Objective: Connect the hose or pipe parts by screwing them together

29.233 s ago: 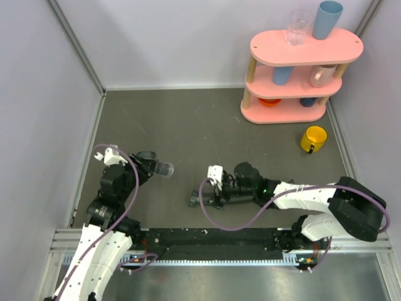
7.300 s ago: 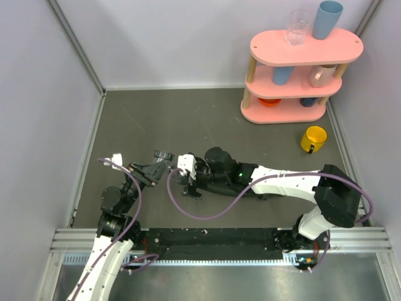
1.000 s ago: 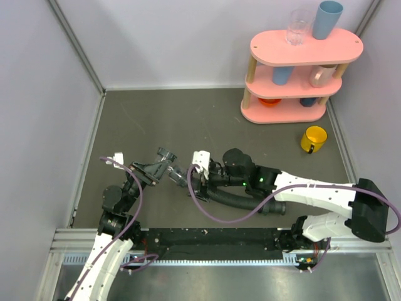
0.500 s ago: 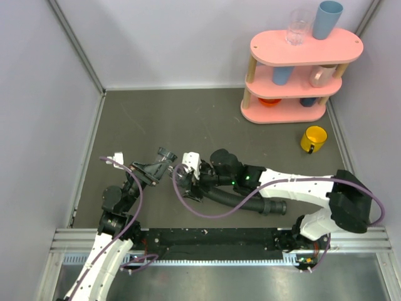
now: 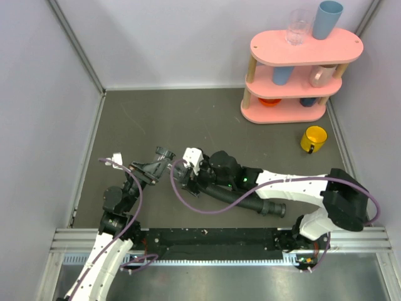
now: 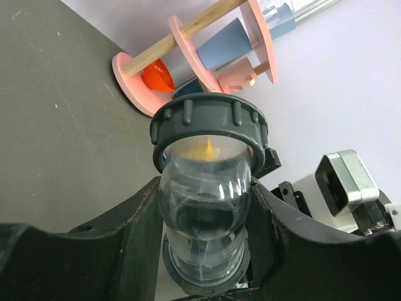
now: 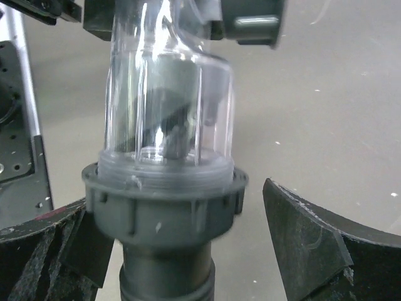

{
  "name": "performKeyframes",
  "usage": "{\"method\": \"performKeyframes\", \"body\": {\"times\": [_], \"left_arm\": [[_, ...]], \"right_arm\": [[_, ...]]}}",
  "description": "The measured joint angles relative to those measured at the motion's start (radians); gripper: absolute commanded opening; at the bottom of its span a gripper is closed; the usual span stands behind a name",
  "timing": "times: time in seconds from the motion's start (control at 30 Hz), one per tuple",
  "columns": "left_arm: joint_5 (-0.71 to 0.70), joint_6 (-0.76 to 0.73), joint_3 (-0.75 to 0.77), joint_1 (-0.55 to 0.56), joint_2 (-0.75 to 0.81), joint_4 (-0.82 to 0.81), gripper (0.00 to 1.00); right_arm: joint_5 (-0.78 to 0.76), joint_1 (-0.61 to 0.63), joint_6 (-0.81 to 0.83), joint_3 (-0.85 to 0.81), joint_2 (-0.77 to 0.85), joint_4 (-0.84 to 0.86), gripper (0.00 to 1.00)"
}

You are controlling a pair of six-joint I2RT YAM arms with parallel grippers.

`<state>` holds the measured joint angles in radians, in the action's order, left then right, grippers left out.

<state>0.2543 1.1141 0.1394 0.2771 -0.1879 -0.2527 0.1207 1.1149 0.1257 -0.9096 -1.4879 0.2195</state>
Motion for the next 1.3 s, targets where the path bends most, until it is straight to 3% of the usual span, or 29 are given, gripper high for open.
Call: {"method": "performKeyframes", "body": {"times": [0.17, 0.33, 0.7, 0.83, 1.03, 1.3], "left_arm": [[-0.041, 0.026, -0.018, 0.008, -0.034, -0.035, 0.00], [-0.100, 0.037, -0.023, 0.031, -0.087, -0.092, 0.00], [-0.265, 0.011, -0.040, 0.159, -0.189, -0.191, 0.00], [-0.282, 0.008, -0.040, 0.169, -0.196, -0.206, 0.00], [-0.278, 0.002, -0.048, 0.179, -0.196, -0.211, 0.00], [-0.269, -0.002, -0.069, 0.188, -0.195, -0.198, 0.00]], "right_arm": [[-0.096, 0.003, 0.007, 0.066, 0.076, 0.049, 0.79], [-0.137, 0.004, 0.011, 0.085, 0.117, 0.084, 0.73], [-0.195, 0.001, 0.019, 0.105, 0.134, 0.101, 0.50], [-0.208, -0.007, 0.031, 0.112, 0.144, 0.102, 0.50], [-0.219, -0.055, 0.035, 0.126, 0.193, 0.104, 0.63], [-0.247, -0.083, 0.066, 0.117, 0.199, 0.116, 0.64]]}}
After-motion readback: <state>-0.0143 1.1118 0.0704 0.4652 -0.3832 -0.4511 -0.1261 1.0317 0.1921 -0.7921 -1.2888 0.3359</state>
